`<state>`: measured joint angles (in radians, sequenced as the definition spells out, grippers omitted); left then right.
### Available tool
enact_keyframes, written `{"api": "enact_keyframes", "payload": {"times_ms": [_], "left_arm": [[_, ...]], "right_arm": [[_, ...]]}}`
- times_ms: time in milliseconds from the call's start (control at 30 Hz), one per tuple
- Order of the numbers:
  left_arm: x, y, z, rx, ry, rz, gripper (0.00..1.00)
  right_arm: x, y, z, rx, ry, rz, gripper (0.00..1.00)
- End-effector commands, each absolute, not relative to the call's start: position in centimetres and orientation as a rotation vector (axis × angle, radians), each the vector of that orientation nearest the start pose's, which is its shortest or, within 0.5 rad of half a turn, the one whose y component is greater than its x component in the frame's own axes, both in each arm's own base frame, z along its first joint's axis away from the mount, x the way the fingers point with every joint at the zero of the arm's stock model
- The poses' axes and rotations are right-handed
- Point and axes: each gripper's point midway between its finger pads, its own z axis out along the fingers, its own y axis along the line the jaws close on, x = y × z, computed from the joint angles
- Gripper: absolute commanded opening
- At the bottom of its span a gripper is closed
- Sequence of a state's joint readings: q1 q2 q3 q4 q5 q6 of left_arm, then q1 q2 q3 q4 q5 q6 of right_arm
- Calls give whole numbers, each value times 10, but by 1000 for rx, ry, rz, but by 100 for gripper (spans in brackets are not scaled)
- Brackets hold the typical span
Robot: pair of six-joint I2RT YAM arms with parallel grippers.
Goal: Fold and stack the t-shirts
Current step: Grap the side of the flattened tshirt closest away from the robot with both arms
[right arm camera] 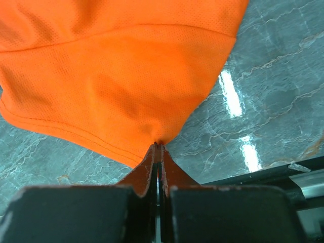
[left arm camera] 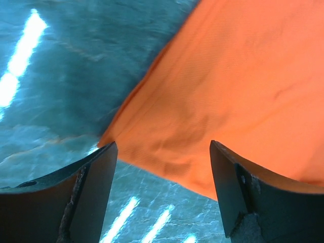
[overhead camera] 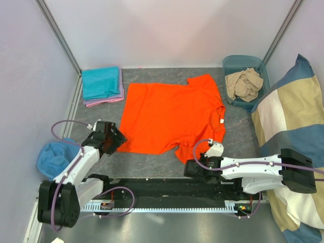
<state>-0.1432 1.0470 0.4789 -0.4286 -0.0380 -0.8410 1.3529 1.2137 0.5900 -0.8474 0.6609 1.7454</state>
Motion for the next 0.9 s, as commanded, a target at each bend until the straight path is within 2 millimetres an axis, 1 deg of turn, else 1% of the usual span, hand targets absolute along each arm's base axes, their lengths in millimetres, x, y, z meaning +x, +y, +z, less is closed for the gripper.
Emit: {"api": "enact_keyframes", "payload": {"times_ms": [0, 100, 200, 267, 433, 533, 633, 667, 733, 767, 867], "left_arm": [[218, -26, 43, -1045, 2312, -149, 80], [214, -16, 50, -1047, 2269, -101, 80], [207, -14, 45, -1059, 2285, -74, 79], [202, -14, 37, -1074, 2306, -66, 78], [199, -17, 24, -1082, 2357, -48, 75], [198, -17, 20, -1080, 2373, -45, 73], [198, -18, 18, -1076, 2378, -50, 66], [199, -19, 18, -1075, 2376, -53, 59], [198, -19, 15, -1076, 2382, -54, 53], [200, -20, 15, -1071, 2380, -60, 47], [202, -22, 13, -1062, 2393, -65, 38]], "right_arm": [[121, 170, 34, 491, 2390, 90, 0], [120, 173, 33, 470, 2399, 96, 0], [121, 175, 32, 453, 2402, 105, 0], [121, 175, 32, 447, 2401, 116, 0], [122, 174, 33, 459, 2398, 143, 0], [121, 172, 32, 472, 2396, 151, 0], [121, 171, 31, 478, 2397, 156, 0], [121, 171, 30, 477, 2397, 154, 0], [121, 170, 30, 477, 2399, 154, 0], [121, 170, 30, 481, 2399, 154, 0], [120, 170, 29, 482, 2402, 157, 0]]}}
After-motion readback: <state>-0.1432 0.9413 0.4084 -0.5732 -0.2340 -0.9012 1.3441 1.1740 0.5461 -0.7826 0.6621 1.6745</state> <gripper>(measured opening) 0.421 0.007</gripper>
